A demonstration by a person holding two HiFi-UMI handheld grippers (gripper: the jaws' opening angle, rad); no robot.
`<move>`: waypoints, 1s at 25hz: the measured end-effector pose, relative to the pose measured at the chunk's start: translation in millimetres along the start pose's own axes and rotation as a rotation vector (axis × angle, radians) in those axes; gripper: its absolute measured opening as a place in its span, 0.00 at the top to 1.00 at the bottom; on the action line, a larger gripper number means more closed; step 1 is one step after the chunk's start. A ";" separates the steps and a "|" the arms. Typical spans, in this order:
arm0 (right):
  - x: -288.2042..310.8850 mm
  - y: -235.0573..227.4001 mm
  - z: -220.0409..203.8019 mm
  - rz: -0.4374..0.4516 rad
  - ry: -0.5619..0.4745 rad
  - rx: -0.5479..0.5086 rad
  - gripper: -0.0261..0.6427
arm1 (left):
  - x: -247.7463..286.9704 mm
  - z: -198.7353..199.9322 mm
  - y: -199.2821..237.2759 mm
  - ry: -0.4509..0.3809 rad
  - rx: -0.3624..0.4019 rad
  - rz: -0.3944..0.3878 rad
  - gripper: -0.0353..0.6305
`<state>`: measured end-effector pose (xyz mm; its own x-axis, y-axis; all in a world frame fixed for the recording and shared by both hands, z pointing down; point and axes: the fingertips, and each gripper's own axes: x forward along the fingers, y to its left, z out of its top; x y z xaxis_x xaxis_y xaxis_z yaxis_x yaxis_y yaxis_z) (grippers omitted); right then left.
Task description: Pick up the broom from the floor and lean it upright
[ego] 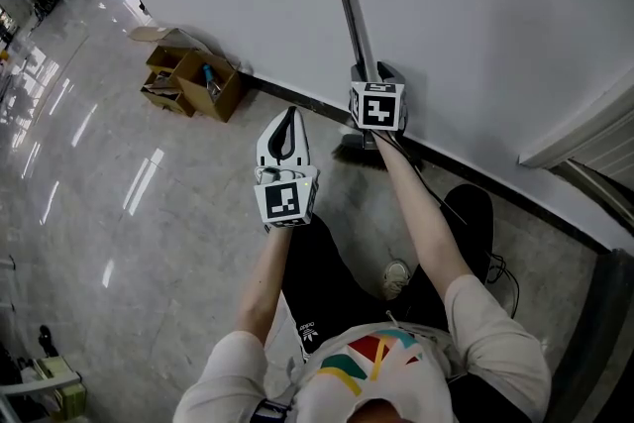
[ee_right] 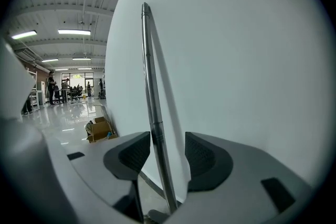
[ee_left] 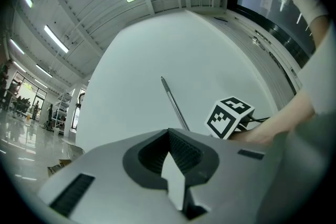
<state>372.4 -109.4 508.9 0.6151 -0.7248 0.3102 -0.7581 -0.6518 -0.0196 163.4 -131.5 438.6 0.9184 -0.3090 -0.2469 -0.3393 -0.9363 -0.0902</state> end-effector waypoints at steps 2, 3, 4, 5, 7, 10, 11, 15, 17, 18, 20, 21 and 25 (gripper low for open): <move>-9.0 -2.3 3.8 -0.007 -0.022 -0.023 0.68 | -0.7 1.0 -0.3 -0.002 -0.005 0.005 0.88; -15.8 -0.9 6.8 -0.007 -0.037 -0.051 0.68 | -1.2 1.7 -0.6 -0.004 -0.008 0.009 0.88; -23.5 2.7 10.5 -0.003 -0.056 -0.084 0.68 | -1.4 2.4 -0.3 -0.005 -0.011 0.014 0.88; -31.5 7.9 15.3 0.005 -0.079 -0.117 0.68 | -0.9 3.3 0.5 -0.007 -0.013 0.019 0.88; -47.1 19.0 26.2 0.030 -0.123 -0.159 0.68 | 1.0 6.1 1.7 -0.013 -0.019 0.029 0.88; -71.8 29.9 38.0 0.057 -0.170 -0.159 0.68 | -0.5 12.2 0.4 -0.023 -0.028 0.036 0.88; -80.6 31.8 43.1 0.055 -0.193 -0.162 0.76 | -0.8 14.6 -0.2 -0.025 -0.032 0.038 0.88; -108.0 36.9 55.0 0.077 -0.245 -0.175 0.94 | 1.2 22.0 -3.2 -0.027 -0.057 0.055 0.88; -115.0 38.0 50.8 0.119 -0.231 -0.151 0.94 | 1.2 22.4 -5.2 -0.026 -0.077 0.064 0.88; -117.9 38.2 47.4 0.140 -0.219 -0.142 0.94 | 1.0 22.0 -6.4 -0.028 -0.088 0.068 0.88; -122.4 38.1 41.8 0.172 -0.201 -0.134 0.94 | 1.3 20.7 -7.6 -0.034 -0.106 0.079 0.88; -123.9 38.3 40.8 0.186 -0.198 -0.131 0.94 | 2.1 20.1 -7.5 -0.040 -0.112 0.085 0.88; -126.0 45.6 46.8 0.245 -0.214 -0.139 0.94 | 2.4 9.8 -6.3 -0.020 -0.073 0.107 0.88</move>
<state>270.5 -58.2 424.4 0.4317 -0.8958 0.1057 -0.9019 -0.4269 0.0656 165.7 -124.7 429.2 0.8733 -0.4049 -0.2709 -0.4186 -0.9081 0.0082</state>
